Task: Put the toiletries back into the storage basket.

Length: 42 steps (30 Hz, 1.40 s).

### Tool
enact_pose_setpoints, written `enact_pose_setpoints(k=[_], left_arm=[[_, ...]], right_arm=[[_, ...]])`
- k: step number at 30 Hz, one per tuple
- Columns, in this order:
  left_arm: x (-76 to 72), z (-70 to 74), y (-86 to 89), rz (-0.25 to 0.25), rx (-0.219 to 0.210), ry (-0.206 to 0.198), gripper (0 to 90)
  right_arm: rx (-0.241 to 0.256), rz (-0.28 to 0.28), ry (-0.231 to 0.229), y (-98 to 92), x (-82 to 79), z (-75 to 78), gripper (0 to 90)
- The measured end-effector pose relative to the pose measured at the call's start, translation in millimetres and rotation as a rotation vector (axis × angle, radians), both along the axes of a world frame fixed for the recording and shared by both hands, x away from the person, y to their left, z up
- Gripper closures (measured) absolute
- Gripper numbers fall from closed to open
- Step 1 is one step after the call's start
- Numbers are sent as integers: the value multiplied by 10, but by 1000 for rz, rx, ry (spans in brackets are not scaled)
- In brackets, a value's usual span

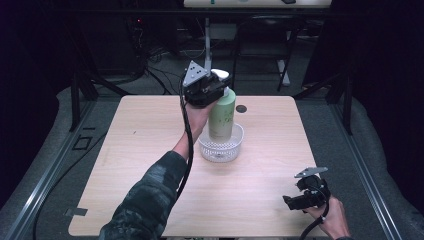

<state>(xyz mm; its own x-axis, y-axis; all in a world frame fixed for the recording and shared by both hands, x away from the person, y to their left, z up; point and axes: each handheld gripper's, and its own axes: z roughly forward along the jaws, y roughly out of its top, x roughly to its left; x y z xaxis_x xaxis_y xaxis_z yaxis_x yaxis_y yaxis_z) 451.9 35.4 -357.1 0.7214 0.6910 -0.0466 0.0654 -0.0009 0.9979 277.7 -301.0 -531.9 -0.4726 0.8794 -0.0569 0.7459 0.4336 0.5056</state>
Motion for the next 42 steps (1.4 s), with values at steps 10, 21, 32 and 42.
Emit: enact_pose_setpoints(k=[10,21,32,42], left_arm=[[15,-100,-10,3,11,14,672],[24,-188,-33,4,12,20,672],[51,-278,-40,11,21,31,672],[42,-329,-51,8,23,40,672]], right_arm=[[0,0,-2,-1,0,2,75],[-4,0,-1,1,0,5,75],[-3,1,0,-1,-1,6,76],[0,1,0,5,-1,6,76]])
